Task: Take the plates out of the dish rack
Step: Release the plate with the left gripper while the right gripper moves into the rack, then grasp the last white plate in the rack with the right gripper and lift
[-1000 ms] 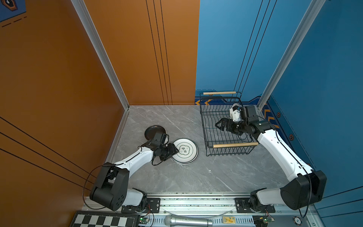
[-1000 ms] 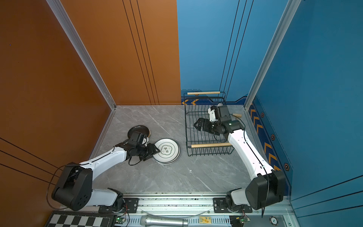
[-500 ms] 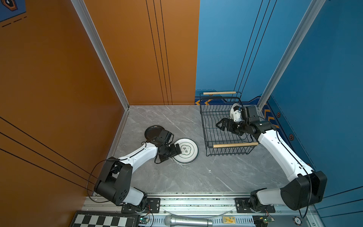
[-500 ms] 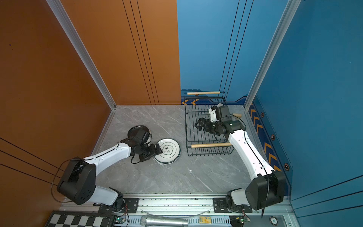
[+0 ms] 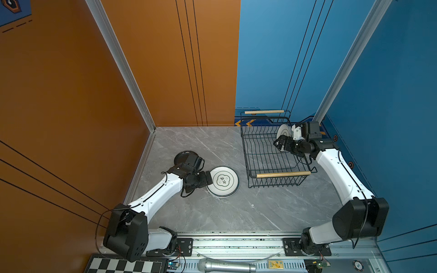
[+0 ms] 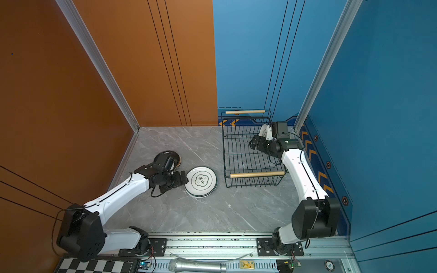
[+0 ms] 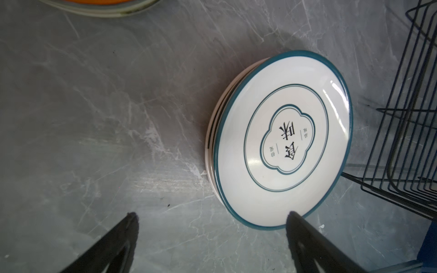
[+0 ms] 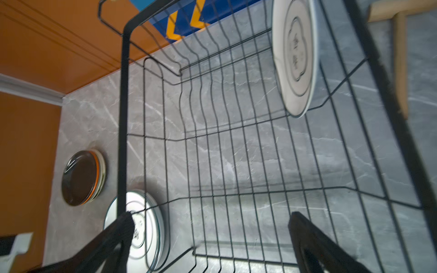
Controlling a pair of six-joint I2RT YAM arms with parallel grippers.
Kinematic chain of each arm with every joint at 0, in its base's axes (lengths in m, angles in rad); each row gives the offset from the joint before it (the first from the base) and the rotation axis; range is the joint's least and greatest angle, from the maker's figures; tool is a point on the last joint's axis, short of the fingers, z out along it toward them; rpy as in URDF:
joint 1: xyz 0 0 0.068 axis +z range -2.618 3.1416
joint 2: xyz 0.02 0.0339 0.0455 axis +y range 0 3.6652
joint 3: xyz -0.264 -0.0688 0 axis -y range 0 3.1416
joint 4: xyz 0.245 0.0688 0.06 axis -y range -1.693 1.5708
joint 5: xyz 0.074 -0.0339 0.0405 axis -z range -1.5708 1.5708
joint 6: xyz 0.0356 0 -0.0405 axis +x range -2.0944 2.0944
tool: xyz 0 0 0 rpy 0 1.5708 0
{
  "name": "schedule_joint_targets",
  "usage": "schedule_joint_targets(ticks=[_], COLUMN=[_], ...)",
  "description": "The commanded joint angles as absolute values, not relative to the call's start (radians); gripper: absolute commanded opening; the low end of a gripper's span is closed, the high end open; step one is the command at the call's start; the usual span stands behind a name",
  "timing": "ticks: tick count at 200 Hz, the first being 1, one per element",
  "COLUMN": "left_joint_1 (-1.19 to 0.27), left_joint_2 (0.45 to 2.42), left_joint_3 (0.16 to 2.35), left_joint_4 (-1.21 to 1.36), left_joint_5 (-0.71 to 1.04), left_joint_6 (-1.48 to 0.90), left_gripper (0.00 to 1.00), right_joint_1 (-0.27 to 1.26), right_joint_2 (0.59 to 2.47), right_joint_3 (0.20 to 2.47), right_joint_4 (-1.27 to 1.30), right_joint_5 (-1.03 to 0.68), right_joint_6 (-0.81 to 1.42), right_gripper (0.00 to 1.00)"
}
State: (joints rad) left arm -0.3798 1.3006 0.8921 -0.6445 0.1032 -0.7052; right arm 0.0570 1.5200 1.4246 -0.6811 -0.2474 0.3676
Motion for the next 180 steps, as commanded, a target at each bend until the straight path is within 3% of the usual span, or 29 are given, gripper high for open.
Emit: schedule_joint_targets(ticks=[1,93,180], left_joint_1=[-0.361,-0.334,-0.258], left_joint_2=[1.241,1.125,1.103], left_joint_3=[0.893,0.896,0.890], left_joint_4=[-0.679,-0.641,-0.635], left_joint_5=[0.083,0.080,0.096], left_joint_6=[-0.654,-0.622,-0.625], left_gripper=[0.98,0.98,0.98], right_joint_1=[0.032,0.008,0.004], right_joint_2=[1.624,1.982,2.103], right_joint_3=[1.511,1.824,1.907], right_joint_4=[-0.716,-0.729,-0.679], right_joint_5=[-0.105,-0.043,-0.007], right_joint_6=[0.321,0.333,0.267], right_gripper=[1.00,1.00,1.00])
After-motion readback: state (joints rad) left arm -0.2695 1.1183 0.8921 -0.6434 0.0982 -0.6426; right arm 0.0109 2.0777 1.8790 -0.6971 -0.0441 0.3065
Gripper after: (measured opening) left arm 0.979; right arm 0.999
